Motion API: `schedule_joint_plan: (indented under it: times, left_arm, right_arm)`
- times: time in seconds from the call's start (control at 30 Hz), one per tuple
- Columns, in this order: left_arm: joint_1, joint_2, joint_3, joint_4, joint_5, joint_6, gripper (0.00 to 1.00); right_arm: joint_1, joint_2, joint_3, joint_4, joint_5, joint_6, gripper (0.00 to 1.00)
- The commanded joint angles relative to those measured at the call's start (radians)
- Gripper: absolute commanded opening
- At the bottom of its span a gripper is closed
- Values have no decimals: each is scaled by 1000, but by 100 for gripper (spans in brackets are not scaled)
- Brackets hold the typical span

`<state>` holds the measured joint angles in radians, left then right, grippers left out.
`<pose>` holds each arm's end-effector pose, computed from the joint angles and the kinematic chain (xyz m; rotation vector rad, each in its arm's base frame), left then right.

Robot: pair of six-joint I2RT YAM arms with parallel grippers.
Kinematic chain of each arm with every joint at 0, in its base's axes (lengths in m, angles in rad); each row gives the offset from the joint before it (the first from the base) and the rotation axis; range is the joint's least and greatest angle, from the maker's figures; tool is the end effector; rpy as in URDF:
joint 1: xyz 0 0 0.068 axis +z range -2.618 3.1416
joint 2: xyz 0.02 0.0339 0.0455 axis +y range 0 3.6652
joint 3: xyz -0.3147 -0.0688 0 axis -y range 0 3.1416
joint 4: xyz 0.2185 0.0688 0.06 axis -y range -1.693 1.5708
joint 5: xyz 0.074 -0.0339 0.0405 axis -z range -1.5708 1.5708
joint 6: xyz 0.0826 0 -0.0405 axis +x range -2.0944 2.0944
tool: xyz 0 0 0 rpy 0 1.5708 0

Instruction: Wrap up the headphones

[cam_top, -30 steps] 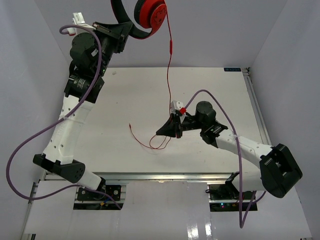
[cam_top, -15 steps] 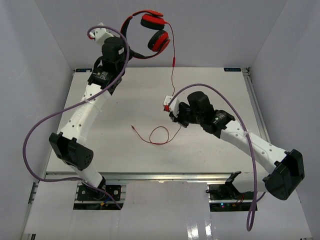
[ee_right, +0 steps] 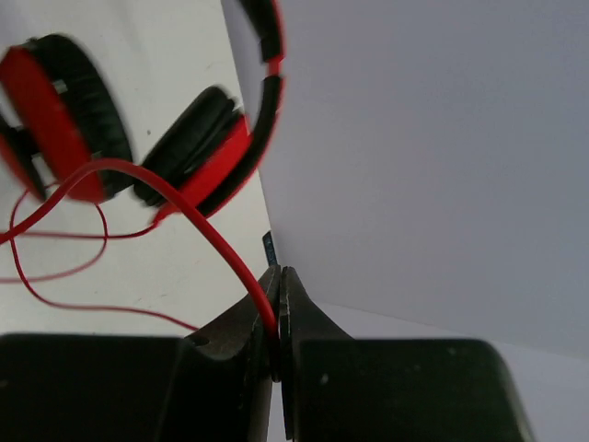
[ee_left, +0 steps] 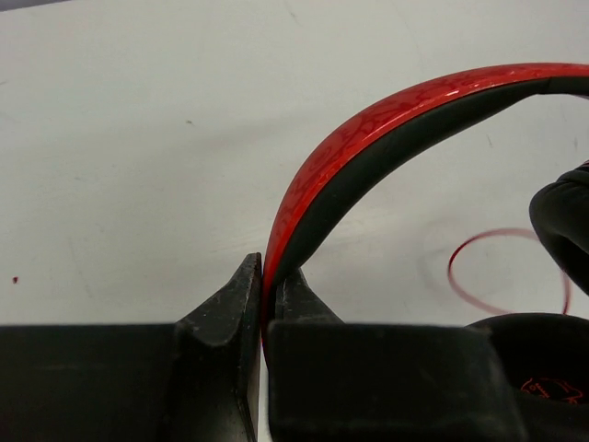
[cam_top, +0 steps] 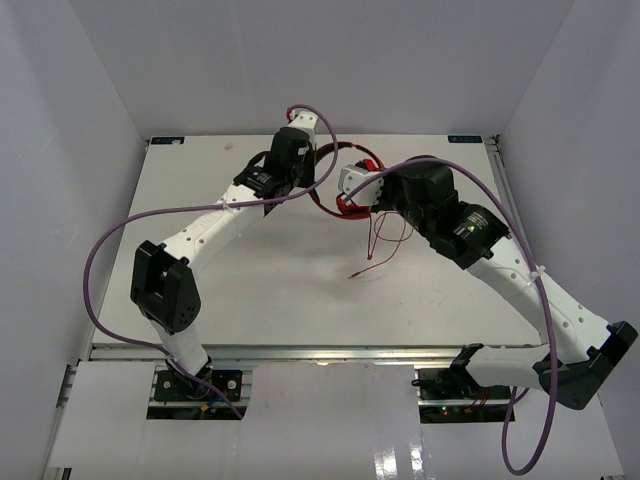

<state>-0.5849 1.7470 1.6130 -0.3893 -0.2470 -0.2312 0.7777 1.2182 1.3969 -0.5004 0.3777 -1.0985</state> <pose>0.3723 -0.2223 0.3766 0.2192 2.0740 -0.2397 0.2057 0.1598 0.4590 -1.3716 1.3290 -0.5748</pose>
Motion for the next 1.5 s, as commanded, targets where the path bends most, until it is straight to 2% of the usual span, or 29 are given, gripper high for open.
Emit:
schedule_joint_plan:
  times: [0.0, 0.2, 0.43, 0.57, 0.83, 0.97, 1.1, 1.13, 1.27, 1.33, 1.47]
  left_arm:
    - [-7, -63, -30, 79, 192, 95, 0]
    - [-18, -107, -151, 147, 433, 107, 0]
    - [-26, -234, -314, 305, 689, 93, 0]
    - [-34, -280, -357, 333, 760, 81, 0]
    - [-34, -396, -399, 366, 751, 44, 0]
    - [-35, -449, -393, 357, 674, 26, 0]
    - [-35, -484, -370, 381, 624, -39, 0]
    - [-35, -482, -345, 382, 610, -58, 0]
    - [-35, -453, -255, 366, 563, -169, 0]
    - [-35, -430, -207, 353, 536, -234, 0]
    - [-35, -394, -134, 333, 500, -333, 0]
  right_arm:
    - [-31, 5, 39, 66, -18, -91, 8]
    - [-122, 7, -25, 170, -139, -45, 8]
    - [-365, 47, -65, 237, -418, 130, 8]
    - [-464, 116, -29, 232, -506, 209, 8]
    - [-528, 100, -76, 235, -627, 372, 8]
    - [-531, 53, -150, 242, -707, 443, 8]
    - [-545, 32, -265, 255, -922, 525, 8]
    - [-545, 28, -292, 269, -1019, 547, 8]
    - [-546, 36, -380, 409, -1339, 718, 8]
    - [-546, 51, -407, 553, -1475, 866, 10]
    - [-535, 86, -424, 823, -1621, 1141, 23]
